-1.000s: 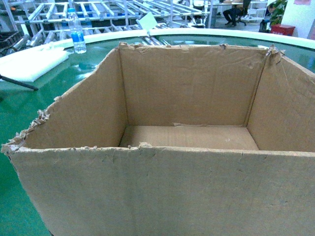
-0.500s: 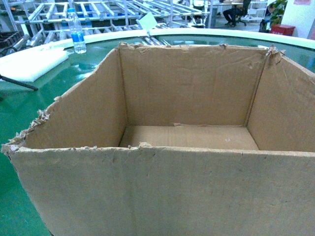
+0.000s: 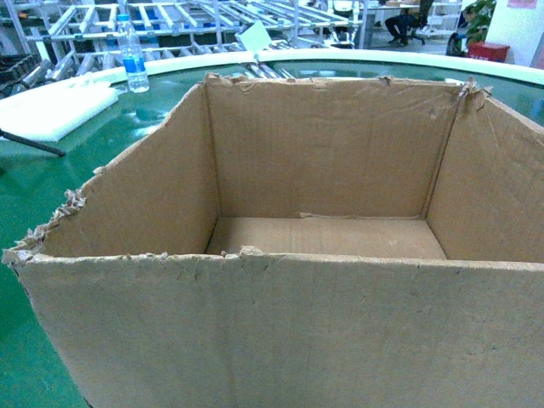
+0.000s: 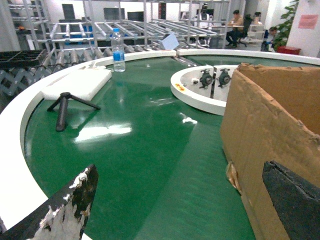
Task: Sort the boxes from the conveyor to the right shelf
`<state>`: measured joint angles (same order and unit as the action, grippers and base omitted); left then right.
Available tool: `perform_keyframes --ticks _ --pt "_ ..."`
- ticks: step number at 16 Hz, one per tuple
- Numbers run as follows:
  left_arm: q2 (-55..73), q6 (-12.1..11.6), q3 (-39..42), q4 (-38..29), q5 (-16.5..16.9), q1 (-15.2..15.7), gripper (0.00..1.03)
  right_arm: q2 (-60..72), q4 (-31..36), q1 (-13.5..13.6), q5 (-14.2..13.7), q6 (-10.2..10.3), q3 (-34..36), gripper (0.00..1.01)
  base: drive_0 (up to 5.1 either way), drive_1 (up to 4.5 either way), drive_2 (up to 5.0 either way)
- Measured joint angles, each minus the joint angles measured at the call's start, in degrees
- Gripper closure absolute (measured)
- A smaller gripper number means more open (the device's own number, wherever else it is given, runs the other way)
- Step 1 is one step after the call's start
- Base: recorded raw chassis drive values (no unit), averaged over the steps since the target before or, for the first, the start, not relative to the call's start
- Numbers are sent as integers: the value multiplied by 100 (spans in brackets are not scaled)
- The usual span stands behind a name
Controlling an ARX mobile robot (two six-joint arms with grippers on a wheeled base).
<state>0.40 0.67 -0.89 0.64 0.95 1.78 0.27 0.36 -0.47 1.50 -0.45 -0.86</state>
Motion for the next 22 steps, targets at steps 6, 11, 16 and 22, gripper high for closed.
perform_keyframes --ticks 6,11,16,22 --pt "885 42 -177 -896 -452 -669 5 1587 1478 422 -173 -63 -584 3 0 0 0" --pt "2396 46 -708 -2146 -518 -938 5 2817 2138 1016 -387 -326 -1117 3 0 0 0" --pt "3547 50 -1327 -2708 -450 -1069 5 3759 2520 1145 -535 -463 -1537 3 0 0 0" --pt "6489 61 -3491 -1921 291 -1475 5 6463 1779 1368 -551 -664 -3285 3 0 0 0"
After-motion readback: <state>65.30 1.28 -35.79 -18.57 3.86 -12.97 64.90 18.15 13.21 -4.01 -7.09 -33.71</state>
